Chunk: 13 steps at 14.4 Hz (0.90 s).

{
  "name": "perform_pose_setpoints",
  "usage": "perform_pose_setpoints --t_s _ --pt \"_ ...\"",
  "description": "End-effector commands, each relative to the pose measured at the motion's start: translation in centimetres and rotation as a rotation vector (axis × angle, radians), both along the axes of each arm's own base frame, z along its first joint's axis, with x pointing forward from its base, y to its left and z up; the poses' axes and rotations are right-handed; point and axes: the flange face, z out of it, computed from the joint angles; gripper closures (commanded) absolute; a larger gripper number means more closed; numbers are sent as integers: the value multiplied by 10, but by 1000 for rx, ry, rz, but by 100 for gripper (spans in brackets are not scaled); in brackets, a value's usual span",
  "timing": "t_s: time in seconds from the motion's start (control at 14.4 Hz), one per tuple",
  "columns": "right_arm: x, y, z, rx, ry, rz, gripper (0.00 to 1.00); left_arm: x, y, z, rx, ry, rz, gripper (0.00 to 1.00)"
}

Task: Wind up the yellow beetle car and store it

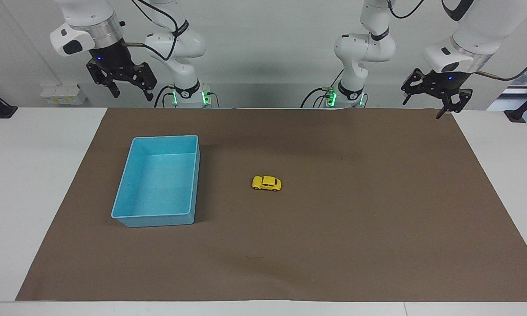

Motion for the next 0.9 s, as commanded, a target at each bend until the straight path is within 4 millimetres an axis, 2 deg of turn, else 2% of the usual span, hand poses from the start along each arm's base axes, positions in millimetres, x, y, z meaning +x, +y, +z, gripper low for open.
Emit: perform_pose_setpoints --t_s 0.0,0.14,0.28,0.42,0.62,0.83 --pt "-4 -1 0 21 -13 -19 0 11 -24 -14 -34 -15 -193 0" --pt "-4 -1 0 21 -11 -19 0 22 -43 -28 -66 -40 -325 0" --pt "-4 -1 0 21 -11 -19 0 28 -51 -49 -121 -49 -356 0" --pt "-4 -1 0 21 -11 -19 0 28 -77 -64 -125 -77 -446 0" --pt "-4 -1 0 22 -11 -18 0 32 -106 -88 -125 -130 -603 0" --pt "-4 -1 0 21 -11 -19 0 44 -145 -125 -117 -128 -699 0"
